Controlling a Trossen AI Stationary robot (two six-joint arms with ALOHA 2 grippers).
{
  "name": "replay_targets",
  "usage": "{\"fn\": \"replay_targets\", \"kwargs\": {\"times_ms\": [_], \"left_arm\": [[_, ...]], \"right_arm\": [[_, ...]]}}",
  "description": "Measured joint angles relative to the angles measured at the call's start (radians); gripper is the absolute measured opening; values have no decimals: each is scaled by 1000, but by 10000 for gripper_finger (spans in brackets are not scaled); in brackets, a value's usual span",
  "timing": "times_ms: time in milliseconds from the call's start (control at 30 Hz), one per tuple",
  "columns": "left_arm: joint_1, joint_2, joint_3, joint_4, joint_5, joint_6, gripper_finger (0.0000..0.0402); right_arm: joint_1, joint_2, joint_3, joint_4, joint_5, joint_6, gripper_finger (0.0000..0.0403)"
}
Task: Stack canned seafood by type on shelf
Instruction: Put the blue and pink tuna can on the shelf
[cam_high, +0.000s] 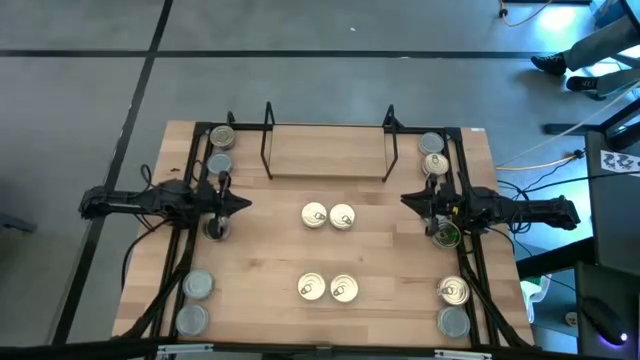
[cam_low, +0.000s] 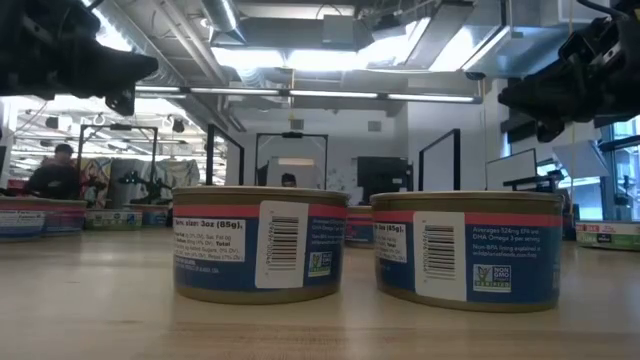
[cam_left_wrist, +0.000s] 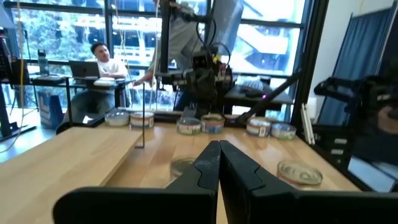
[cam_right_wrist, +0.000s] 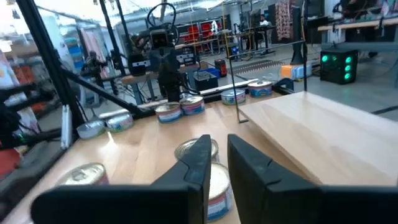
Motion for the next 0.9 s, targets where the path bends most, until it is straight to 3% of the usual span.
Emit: {"fn": "replay_targets", "kwargs": {"times_ms": [200,500,667,900], "left_arm": [[0,0,0,98,-3,37,5],[9,83,32,193,-122,132,5],[46,249,110,205,-127,130,5],[91,593,244,211,-127,74,5]], "right_arm": [[0,4,0,1,8,11,53],[0,98,10,64,80,24,52],[0,250,79,67,116,-6,52],[-1,503,201,67,141,-102,52]]}}
